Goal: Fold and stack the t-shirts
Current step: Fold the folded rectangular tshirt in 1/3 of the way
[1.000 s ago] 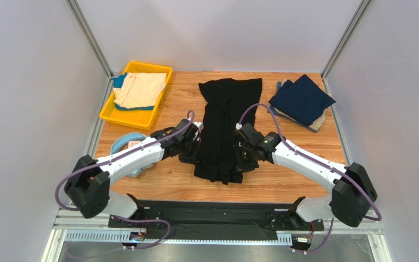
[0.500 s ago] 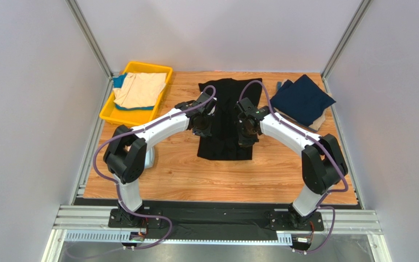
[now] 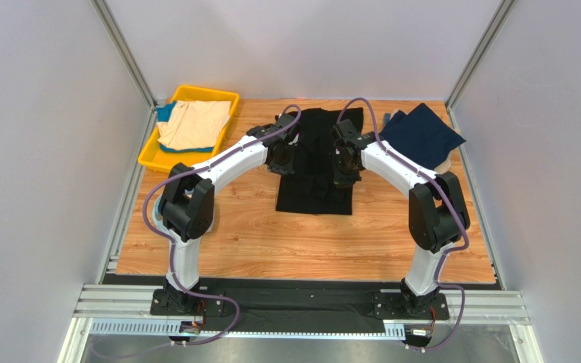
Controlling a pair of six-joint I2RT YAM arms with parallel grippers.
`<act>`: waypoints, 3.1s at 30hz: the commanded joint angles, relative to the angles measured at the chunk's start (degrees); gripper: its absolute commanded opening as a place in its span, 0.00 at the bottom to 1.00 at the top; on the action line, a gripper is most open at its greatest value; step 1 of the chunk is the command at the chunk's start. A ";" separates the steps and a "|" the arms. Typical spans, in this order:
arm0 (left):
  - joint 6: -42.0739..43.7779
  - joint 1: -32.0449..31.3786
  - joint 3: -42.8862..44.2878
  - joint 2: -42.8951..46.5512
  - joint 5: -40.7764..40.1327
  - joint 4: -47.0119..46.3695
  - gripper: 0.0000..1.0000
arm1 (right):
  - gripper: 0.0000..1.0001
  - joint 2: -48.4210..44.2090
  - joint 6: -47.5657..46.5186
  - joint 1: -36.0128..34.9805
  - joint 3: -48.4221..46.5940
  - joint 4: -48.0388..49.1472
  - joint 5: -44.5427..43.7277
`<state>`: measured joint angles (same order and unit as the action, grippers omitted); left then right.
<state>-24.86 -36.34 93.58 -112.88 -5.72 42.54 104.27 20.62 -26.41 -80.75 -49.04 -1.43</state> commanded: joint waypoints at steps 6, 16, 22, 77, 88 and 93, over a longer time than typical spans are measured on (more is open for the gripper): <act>2.01 1.18 7.23 -5.86 -2.11 3.51 0.00 | 0.09 5.15 -1.38 1.72 -5.12 -0.89 -0.77; 1.66 2.94 7.93 -9.20 2.10 2.90 0.00 | 0.21 8.93 0.29 5.31 -5.91 -0.27 8.79; 1.48 4.78 12.58 -12.09 3.26 6.04 0.05 | 0.32 10.78 1.70 8.04 -7.14 -0.62 10.93; -0.27 -1.63 -15.35 -5.16 13.80 -10.81 0.03 | 0.17 5.33 1.79 1.54 9.55 7.11 4.95; -3.88 -5.76 -32.03 2.92 13.37 -15.91 0.00 | 0.00 -9.06 8.73 -4.87 29.67 11.60 5.39; -5.72 -12.16 -36.97 5.91 11.08 -15.56 0.00 | 0.00 -16.28 11.10 -8.91 34.95 8.88 3.19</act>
<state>-28.91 -42.94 63.24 -104.92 8.29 20.60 90.96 28.91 -32.40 -50.37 -34.02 4.08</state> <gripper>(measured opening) 0.003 0.011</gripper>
